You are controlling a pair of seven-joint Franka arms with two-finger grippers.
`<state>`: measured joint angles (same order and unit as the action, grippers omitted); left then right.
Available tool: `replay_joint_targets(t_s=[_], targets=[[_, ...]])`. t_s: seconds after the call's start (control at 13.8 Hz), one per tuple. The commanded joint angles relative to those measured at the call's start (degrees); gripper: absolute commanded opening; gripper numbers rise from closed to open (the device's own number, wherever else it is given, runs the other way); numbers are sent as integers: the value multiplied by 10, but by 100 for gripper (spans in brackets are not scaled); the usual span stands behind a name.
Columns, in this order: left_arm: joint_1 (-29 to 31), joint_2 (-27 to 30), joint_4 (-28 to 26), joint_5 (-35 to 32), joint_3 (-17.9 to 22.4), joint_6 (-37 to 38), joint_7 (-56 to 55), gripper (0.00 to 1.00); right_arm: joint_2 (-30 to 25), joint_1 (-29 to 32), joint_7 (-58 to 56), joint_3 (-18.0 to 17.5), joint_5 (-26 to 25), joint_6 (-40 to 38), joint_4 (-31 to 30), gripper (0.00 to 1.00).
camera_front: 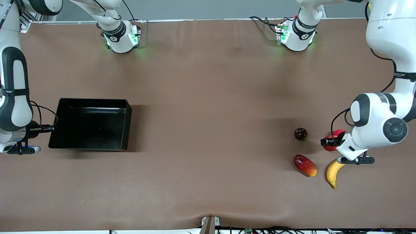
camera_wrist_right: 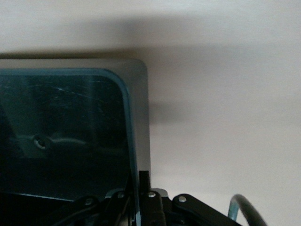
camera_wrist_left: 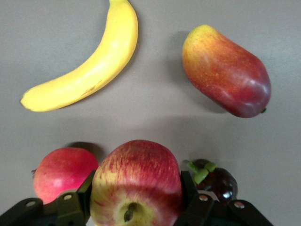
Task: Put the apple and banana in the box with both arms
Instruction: 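Hold the apple while the right gripper pushes the black box toward the fruit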
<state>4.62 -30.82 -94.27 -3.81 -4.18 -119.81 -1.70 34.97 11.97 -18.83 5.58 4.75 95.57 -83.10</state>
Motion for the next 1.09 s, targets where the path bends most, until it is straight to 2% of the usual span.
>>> replay_joint_targets(t_s=[0.0,0.22,0.43,0.87,1.01], targets=[[-1,23,-7,-6,-3,24,-25,0,-10,-45,27,-1,38,-71,28,0],[-1,37,-7,-7,-9,30,-19,0,-15,-101,149,-1,100,-105,24,0],[-1,48,-6,-6,-28,31,-30,0,-18,-180,200,-1,116,-98,23,0],[-18,49,15,-7,-30,59,-46,0,-14,-360,338,-1,134,-22,21,0],[-25,49,15,-8,-30,59,-48,0,-12,-395,347,0,197,16,2,0]])
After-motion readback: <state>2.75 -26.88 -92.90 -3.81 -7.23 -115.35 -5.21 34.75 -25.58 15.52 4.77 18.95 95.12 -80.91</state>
